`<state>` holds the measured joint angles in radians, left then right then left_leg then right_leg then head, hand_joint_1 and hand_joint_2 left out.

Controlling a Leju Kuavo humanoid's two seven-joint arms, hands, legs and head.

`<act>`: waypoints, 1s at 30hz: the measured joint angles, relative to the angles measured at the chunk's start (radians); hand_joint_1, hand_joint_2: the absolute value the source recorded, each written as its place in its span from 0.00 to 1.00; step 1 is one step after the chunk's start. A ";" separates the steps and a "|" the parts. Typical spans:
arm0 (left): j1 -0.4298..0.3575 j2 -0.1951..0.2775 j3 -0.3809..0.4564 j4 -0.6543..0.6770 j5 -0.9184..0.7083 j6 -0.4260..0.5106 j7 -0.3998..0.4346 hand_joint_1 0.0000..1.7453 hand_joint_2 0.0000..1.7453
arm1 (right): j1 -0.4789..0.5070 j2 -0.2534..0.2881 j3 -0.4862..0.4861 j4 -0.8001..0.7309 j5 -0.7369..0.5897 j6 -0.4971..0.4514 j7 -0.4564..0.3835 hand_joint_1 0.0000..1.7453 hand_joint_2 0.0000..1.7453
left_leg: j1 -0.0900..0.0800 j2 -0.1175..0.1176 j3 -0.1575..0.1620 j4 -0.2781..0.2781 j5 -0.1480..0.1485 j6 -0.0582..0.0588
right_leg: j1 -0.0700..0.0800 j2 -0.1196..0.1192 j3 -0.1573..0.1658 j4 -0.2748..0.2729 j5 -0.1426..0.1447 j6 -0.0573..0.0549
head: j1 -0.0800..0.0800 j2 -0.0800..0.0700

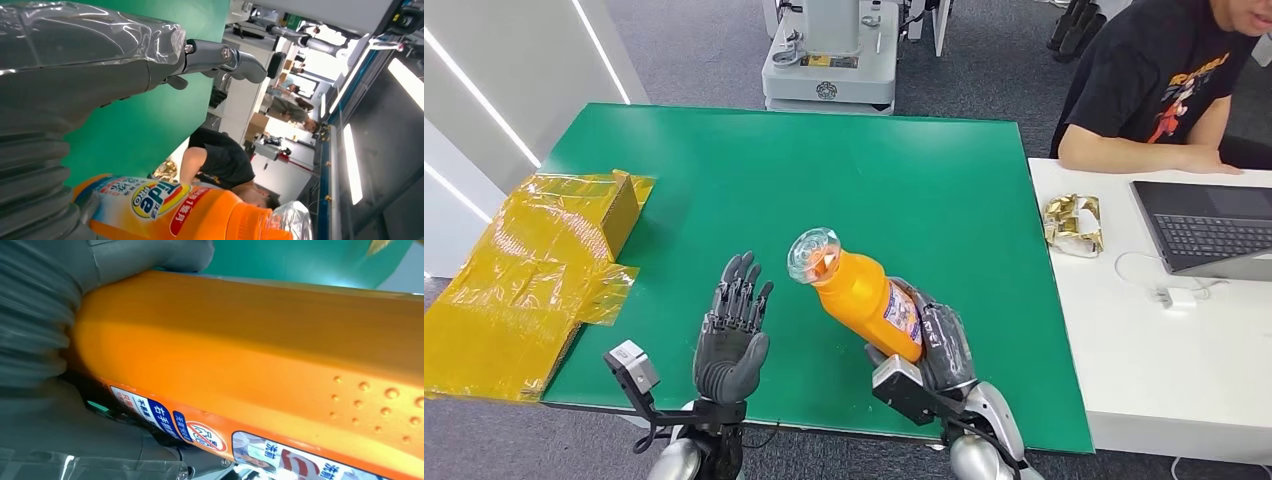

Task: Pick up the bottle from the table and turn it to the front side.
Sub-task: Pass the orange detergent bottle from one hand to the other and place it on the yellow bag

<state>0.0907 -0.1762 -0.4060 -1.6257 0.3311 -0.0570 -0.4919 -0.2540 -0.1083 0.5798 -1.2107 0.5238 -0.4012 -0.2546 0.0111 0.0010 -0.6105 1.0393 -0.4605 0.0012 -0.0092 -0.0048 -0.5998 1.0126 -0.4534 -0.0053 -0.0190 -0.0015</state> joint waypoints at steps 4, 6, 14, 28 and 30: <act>0.001 0.001 0.001 0.013 -0.004 -0.011 -0.010 0.00 1.00 | 0.001 0.000 0.010 0.004 0.013 0.069 -0.009 1.00 1.00 | 0.000 0.000 0.000 0.000 0.000 0.000 | 0.000 0.000 0.000 0.000 0.000 0.000 | 0.000 0.000; 0.001 0.002 0.002 0.020 -0.005 -0.013 -0.014 0.00 1.00 | 0.001 0.000 0.015 0.006 0.015 0.089 -0.010 1.00 1.00 | 0.000 0.000 0.000 0.000 0.000 0.000 | 0.000 0.000 0.000 0.000 0.000 0.000 | 0.000 0.000; 0.002 0.002 0.004 0.039 -0.014 -0.014 -0.022 0.00 1.00 | 0.000 0.000 0.028 0.010 0.012 0.176 -0.009 1.00 1.00 | 0.000 0.000 0.000 0.000 0.000 0.000 | 0.000 0.000 0.000 0.000 0.000 0.000 | 0.000 0.000; 0.000 0.002 0.012 0.056 -0.033 -0.014 -0.033 0.00 1.00 | -0.019 0.000 0.059 0.039 -0.010 0.347 -0.018 1.00 1.00 | 0.000 0.000 0.000 0.000 0.000 0.000 | 0.000 0.000 0.000 0.000 0.000 0.000 | 0.000 0.000; -0.001 0.002 0.015 0.058 -0.033 -0.013 -0.038 0.00 1.00 | -0.029 0.000 0.065 0.048 -0.012 0.377 -0.018 1.00 1.00 | 0.000 0.000 0.000 0.000 0.000 0.000 | 0.000 0.000 0.000 0.000 0.000 0.000 | 0.000 0.000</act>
<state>0.0893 -0.1743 -0.3908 -1.5677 0.2978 -0.0698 -0.5295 -0.2829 -0.1083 0.6444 -1.1623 0.5116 -0.0246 -0.2725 0.0111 0.0010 -0.6107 1.0393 -0.4605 0.0013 -0.0092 -0.0049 -0.5997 1.0126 -0.4537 -0.0049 -0.0189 -0.0015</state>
